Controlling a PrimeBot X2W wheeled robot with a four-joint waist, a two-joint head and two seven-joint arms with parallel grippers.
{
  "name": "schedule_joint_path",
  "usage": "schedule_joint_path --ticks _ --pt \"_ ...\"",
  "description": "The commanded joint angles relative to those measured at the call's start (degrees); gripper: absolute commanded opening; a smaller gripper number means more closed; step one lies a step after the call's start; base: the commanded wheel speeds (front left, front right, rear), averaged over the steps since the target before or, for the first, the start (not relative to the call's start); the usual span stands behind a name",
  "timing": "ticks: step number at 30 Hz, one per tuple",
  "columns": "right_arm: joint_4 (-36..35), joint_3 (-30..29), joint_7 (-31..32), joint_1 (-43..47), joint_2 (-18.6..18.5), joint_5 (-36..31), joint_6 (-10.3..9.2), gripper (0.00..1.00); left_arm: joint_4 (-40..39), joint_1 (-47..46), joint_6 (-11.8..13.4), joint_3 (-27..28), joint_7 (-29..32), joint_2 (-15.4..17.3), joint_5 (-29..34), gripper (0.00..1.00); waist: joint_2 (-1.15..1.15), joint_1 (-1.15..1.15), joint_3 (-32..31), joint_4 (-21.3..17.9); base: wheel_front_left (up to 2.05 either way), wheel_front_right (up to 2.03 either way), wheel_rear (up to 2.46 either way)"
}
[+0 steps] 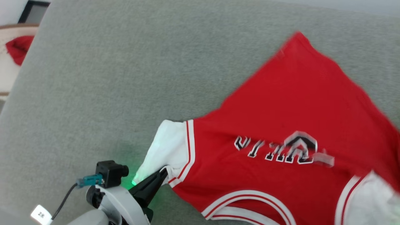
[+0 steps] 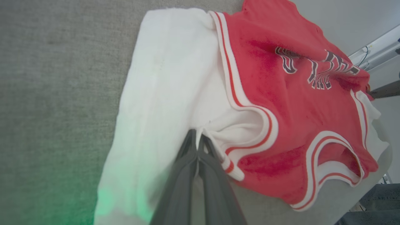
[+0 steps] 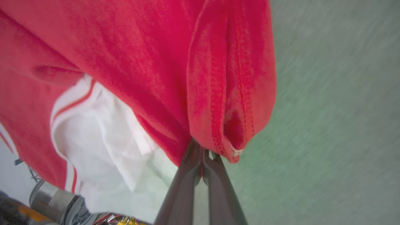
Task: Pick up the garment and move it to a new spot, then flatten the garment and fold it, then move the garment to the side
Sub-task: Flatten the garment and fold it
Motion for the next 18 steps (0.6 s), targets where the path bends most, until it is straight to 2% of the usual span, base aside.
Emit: schedule_joint_path --ticks 1,7,11,12,13,18 --pt "-1.08 -0.49 0.85 2.98 0.08 0.63 -0.04 0.0 -0.05 0.69 0.23 0.28 0.07 0.16 0.24 0.0 0.0 0.0 -2.02 -2.29 0.0 0.0 0.0" --pt "-11.7 -4.33 5.5 20.34 3.38 0.83 -0.04 0.0 -1.1 1.59 0.49 1.21 0.06 0.43 0.97 0.0 0.0 0.0 -2.3 -3.13 0.0 0.0 0.0" --pt "-15.24 -7.44 3.77 24.21 7.34 -1.71 -0.04 0.0 -1.35 1.59 0.56 1.27 0.06 0.01 1.19 0.0 0.0 0.0 -2.02 -3.17 0.0 0.0 0.0" --pt "-15.85 -8.15 3.04 24.3 8.07 -2.36 -0.04 0.55 -1.41 1.66 0.55 1.25 0.06 0.04 1.22 0.0 0.0 0.0 -2.0 -3.22 0.0 0.0 0.0" --pt "-16.58 -8.71 2.62 24.31 8.49 -2.81 -0.04 1.0 -1.41 1.75 0.53 1.25 0.06 0.17 1.25 0.0 0.0 0.0 -2.01 -3.29 0.0 0.0 0.0" --pt "-21.89 -16.21 2.09 22.01 9.11 0.12 -0.04 1.0 -1.62 1.92 0.48 1.3 0.06 0.3 1.38 0.0 0.0 0.0 -2.46 -3.09 0.0 0.0 0.0"
